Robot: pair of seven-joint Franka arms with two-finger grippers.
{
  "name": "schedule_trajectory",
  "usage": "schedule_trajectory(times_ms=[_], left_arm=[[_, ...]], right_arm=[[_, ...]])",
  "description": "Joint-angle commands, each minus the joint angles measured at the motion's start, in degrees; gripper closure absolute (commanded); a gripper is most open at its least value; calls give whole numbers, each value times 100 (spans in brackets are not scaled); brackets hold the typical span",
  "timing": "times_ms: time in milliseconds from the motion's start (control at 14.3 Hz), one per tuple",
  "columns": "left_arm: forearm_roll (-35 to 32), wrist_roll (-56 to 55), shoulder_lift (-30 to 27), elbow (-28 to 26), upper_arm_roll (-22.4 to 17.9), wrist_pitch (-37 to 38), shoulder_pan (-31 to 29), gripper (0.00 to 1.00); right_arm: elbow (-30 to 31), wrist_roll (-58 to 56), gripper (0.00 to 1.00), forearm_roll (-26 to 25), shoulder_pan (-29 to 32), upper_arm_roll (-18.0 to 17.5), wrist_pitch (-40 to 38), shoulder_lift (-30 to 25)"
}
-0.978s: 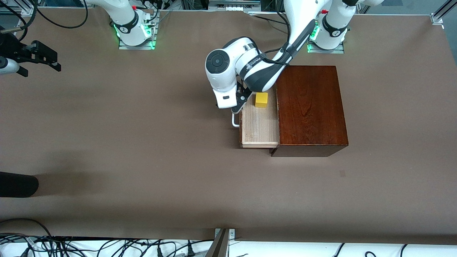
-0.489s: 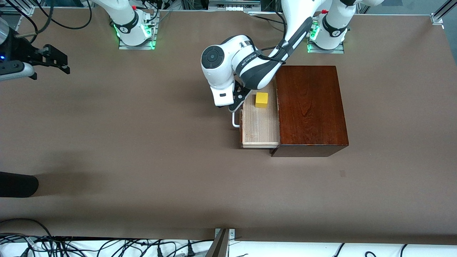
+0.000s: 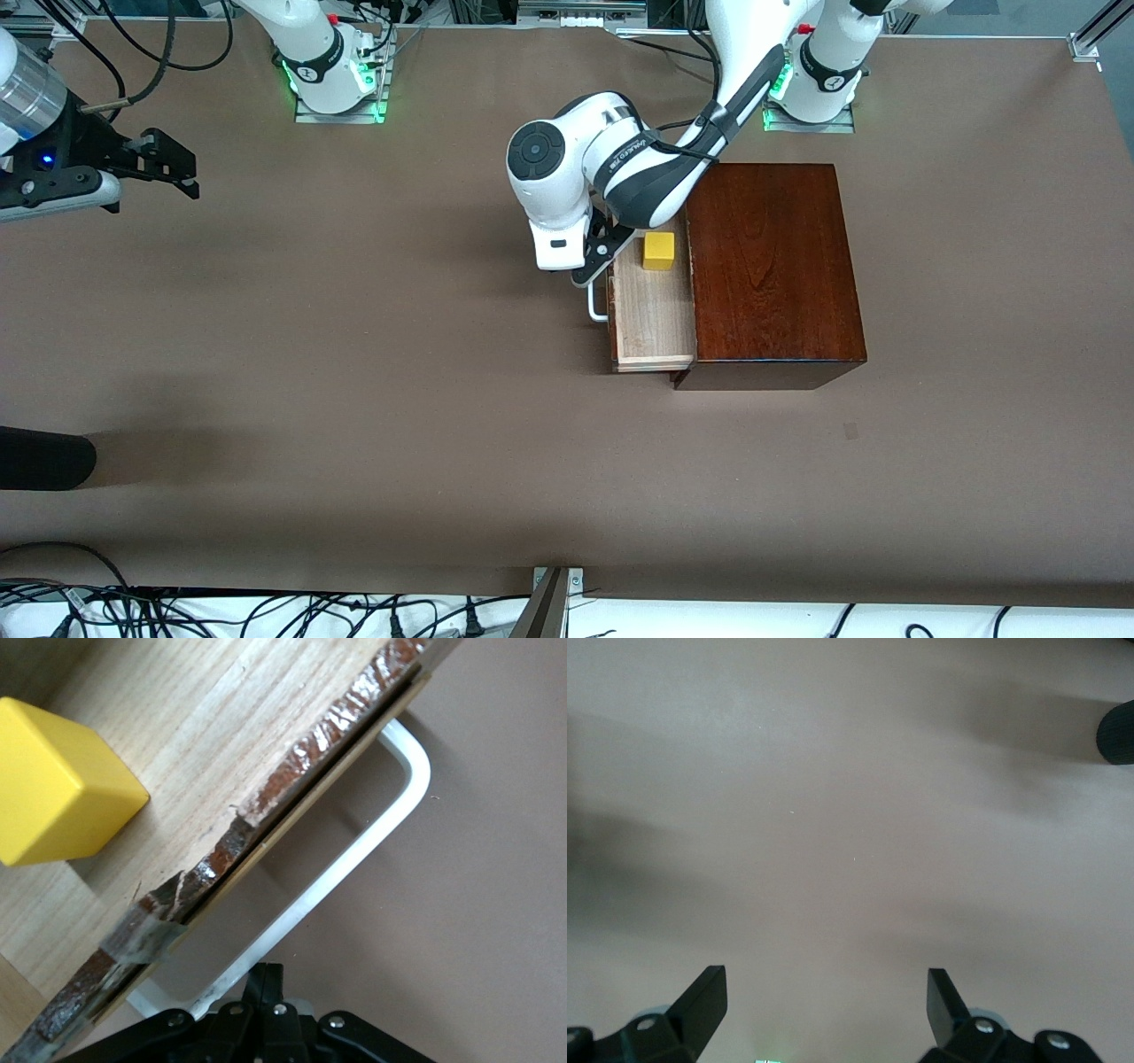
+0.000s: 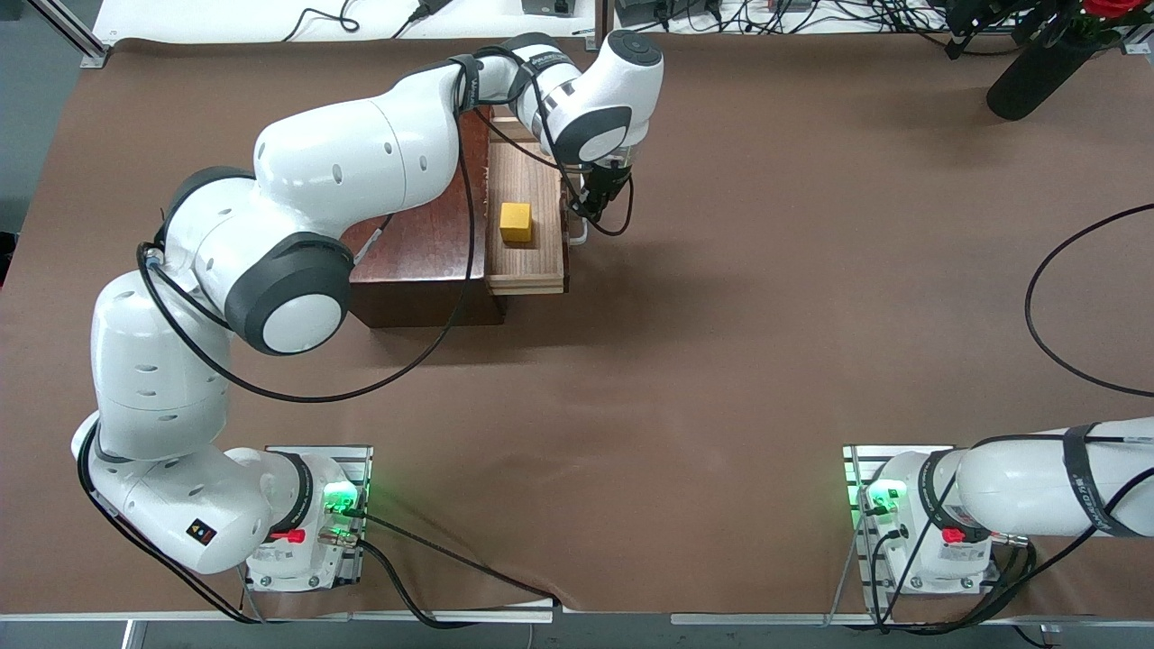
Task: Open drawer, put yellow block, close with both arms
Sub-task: 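Push the drawer shut into the box with the left gripper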
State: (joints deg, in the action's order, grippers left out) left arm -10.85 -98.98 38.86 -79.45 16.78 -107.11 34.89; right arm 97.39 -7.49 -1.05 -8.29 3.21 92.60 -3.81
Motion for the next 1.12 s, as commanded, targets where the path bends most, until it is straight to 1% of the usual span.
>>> schedule_trajectory(times_ms=[0,140,210,349,419,559,629,769,1048], left_arm=[[-304,599,-572,-808,-184,357,-412,100],[-339,731,-739,-1063,-184,340,-492,100],[-426,801,-783,-1151,-184,340,-553,100],[-453,977,-854,-1292,-184,322,-685,100],[-453,1108,-906,-1379,-184,314,-738,100],[-453,1380,-1012,-1564,-184,279,-966,100],[-453,1573,-1073,-1661,-184,278,-1071,100],[-453,1724,-1083,-1714,-184,261,-1204,100],[-339,1716,-1257,-1600,-149,278,-1204,100]], right_arm=[[333,28,0,323,161,-6,415,-173],[299,19,0,413,143,153,470,-103],[255,-33,0,474,13,310,444,-111],[123,-34,0,483,-575,871,408,-112],[70,-42,0,492,-656,935,417,-94],[26,-42,0,492,-630,918,408,-59],[26,-51,0,501,-543,840,408,2],[26,-51,0,501,-254,437,408,55],[17,-51,0,510,-191,408,461,91]])
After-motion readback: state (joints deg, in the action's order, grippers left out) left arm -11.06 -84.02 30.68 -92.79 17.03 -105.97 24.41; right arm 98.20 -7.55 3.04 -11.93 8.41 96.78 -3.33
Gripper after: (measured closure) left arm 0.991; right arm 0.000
